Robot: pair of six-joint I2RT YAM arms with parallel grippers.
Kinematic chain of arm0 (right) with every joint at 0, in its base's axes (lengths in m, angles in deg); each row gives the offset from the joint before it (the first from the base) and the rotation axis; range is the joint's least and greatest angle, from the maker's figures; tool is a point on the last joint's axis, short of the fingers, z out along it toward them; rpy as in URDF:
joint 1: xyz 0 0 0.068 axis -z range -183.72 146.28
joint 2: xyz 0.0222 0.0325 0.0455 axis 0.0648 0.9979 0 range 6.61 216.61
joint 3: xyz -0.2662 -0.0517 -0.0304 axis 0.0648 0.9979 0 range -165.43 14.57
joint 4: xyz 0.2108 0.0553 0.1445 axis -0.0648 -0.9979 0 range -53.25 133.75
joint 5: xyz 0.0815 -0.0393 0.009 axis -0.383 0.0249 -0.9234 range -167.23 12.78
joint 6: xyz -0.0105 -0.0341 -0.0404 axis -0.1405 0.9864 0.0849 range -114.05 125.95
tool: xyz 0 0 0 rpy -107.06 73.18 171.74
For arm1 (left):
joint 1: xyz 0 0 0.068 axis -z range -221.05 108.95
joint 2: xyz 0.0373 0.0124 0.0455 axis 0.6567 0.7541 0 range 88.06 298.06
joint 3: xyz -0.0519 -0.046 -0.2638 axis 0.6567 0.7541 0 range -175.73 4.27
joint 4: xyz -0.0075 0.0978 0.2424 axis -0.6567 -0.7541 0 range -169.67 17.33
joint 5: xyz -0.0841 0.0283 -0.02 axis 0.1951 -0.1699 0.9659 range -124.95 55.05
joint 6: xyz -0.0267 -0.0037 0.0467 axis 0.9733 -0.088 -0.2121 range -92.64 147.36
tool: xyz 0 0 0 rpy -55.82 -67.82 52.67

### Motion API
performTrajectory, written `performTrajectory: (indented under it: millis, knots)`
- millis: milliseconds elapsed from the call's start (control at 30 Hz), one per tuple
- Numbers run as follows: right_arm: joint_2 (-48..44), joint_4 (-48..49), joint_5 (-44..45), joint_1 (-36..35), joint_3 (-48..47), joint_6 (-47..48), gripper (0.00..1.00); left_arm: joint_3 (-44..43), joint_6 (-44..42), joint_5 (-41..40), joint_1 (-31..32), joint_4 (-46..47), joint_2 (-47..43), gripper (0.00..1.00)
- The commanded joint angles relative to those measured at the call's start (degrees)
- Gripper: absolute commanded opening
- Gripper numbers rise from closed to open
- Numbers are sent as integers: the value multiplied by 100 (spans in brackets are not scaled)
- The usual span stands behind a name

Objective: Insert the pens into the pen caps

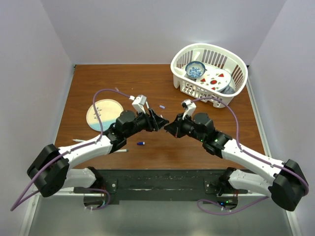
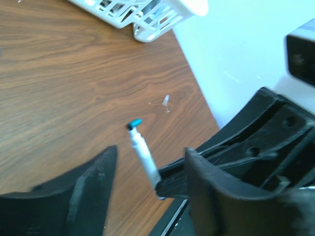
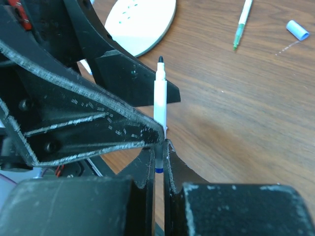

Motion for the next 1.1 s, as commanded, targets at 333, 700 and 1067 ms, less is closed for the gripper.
performTrajectory:
  millis: [333,700,1067]
  knots:
    - [-351,831,-942,-40,553,-406,38,-38,-226,754,13,735,-261,0]
    - [-597,1428,-1048,-49,799,-688,34,191,-446,1431,13,946,-675,0]
    - [-685,1929,-1083,-49,966,-785,23,402,-130,1659,13,1236,-710,0]
